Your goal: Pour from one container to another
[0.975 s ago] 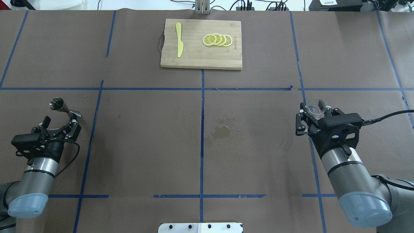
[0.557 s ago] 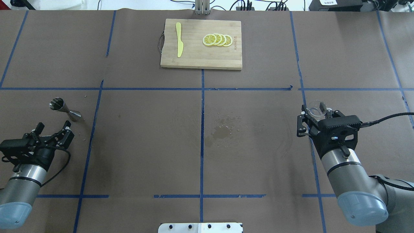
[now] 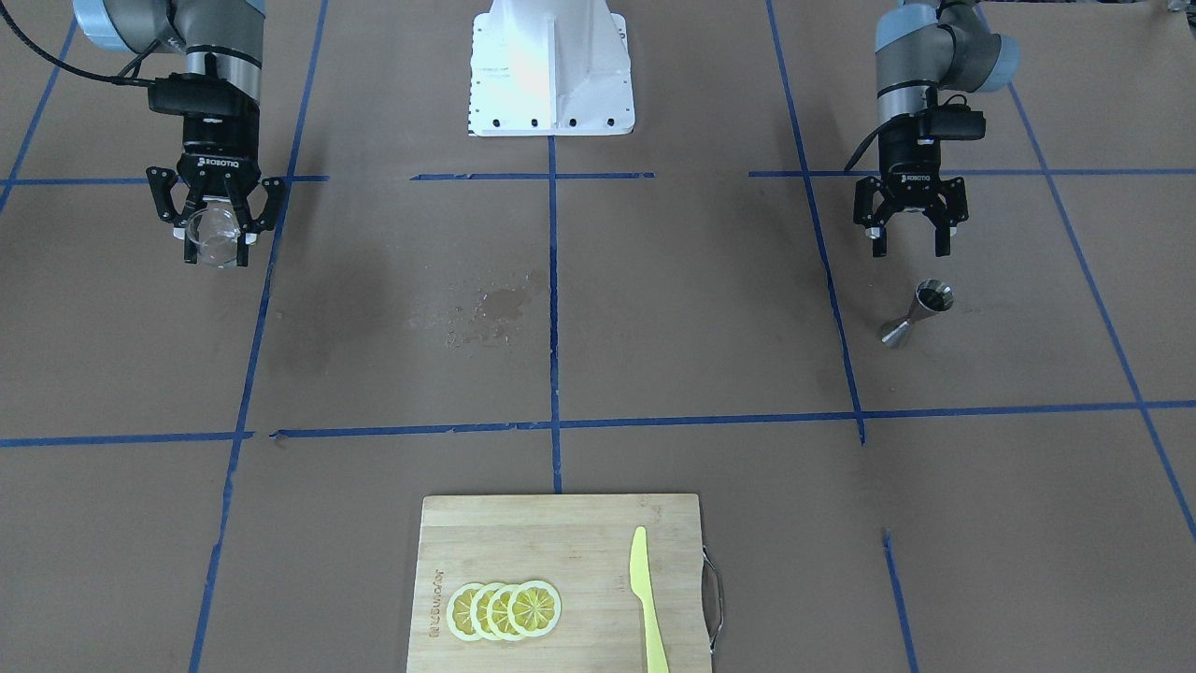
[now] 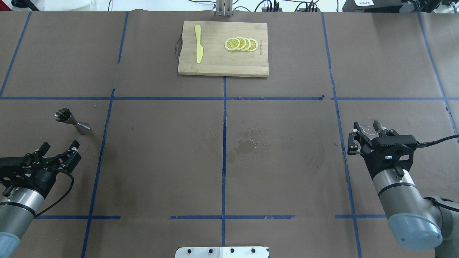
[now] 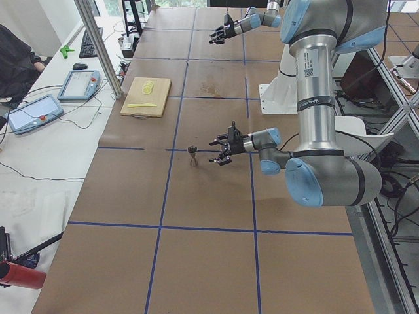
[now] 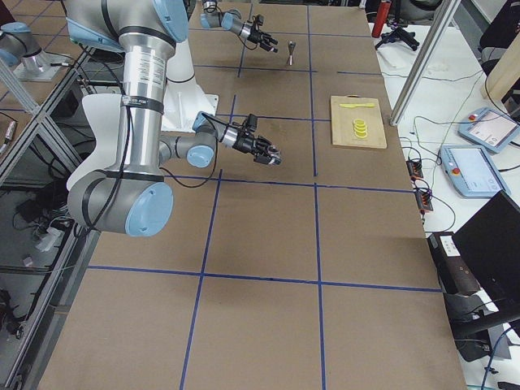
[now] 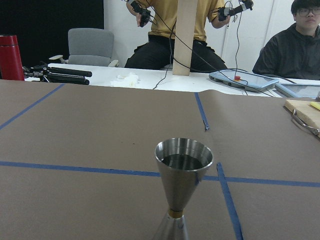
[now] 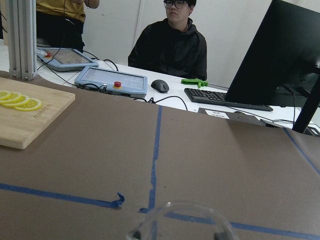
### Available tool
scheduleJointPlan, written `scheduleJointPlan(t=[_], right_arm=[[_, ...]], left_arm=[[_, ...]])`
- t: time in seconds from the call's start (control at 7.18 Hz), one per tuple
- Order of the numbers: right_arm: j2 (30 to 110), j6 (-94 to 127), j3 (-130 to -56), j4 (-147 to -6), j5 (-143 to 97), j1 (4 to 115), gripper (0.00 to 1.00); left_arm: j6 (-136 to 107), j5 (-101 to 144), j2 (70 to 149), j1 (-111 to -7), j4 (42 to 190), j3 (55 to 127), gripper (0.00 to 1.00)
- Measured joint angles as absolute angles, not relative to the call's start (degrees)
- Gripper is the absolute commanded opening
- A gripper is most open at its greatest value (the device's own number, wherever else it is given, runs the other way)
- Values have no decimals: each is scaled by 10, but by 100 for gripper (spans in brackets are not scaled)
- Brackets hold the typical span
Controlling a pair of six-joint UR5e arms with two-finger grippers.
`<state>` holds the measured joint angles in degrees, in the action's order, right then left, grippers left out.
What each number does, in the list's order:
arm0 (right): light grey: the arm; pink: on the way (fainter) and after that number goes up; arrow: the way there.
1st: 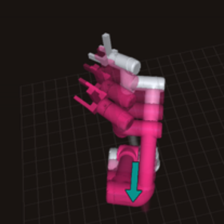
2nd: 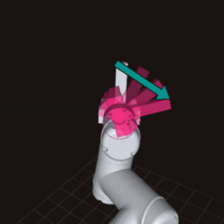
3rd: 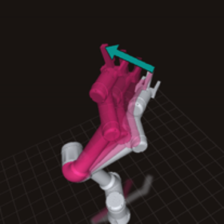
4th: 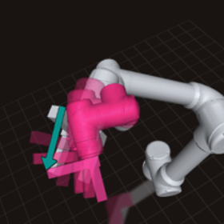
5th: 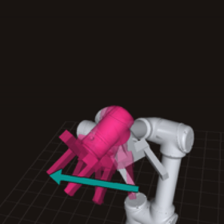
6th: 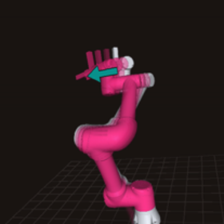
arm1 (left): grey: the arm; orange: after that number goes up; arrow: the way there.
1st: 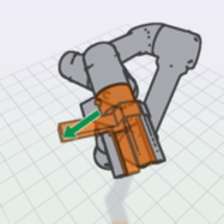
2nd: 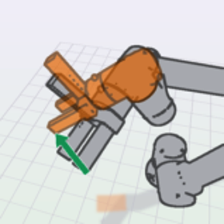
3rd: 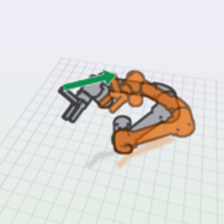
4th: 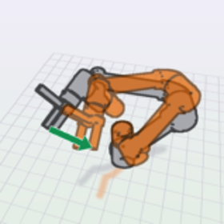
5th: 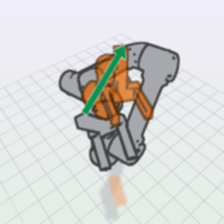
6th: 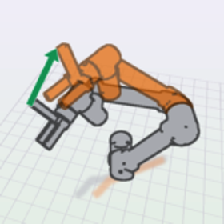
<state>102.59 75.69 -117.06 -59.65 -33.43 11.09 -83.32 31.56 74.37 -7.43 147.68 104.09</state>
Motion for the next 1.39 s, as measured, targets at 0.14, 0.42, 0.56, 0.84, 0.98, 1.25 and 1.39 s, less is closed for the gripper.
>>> scheduleJointPlan(t=[0.14, 0.42, 0.56, 0.84, 0.98, 1.25, 1.39], right_arm=[[1033, 798, -1163, -596, -339, 110, 0], [1037, 877, -1143, -594, -349, 108, 0], [1037, 907, -1132, -592, -347, 103, 0], [1037, 941, -1119, -591, -332, 85, 0], [1035, 960, -1106, -591, -320, 73, 0], [1027, 987, -1074, -591, -296, 56, 0], [1016, 997, -1057, -591, -291, 53, 0]], left_arm=[[-833, 324, 734, -70, 1476, 1058, 99], [-833, 342, 713, -64, 1476, 1091, 99], [-833, 361, 700, -62, 1475, 1114, 99], [-833, 410, 665, -61, 1462, 1180, 99], [-833, 425, 652, -60, 1455, 1204, 99], [-833, 437, 644, -60, 1450, 1223, 99], [-833, 439, 644, -60, 1449, 1226, 99]])
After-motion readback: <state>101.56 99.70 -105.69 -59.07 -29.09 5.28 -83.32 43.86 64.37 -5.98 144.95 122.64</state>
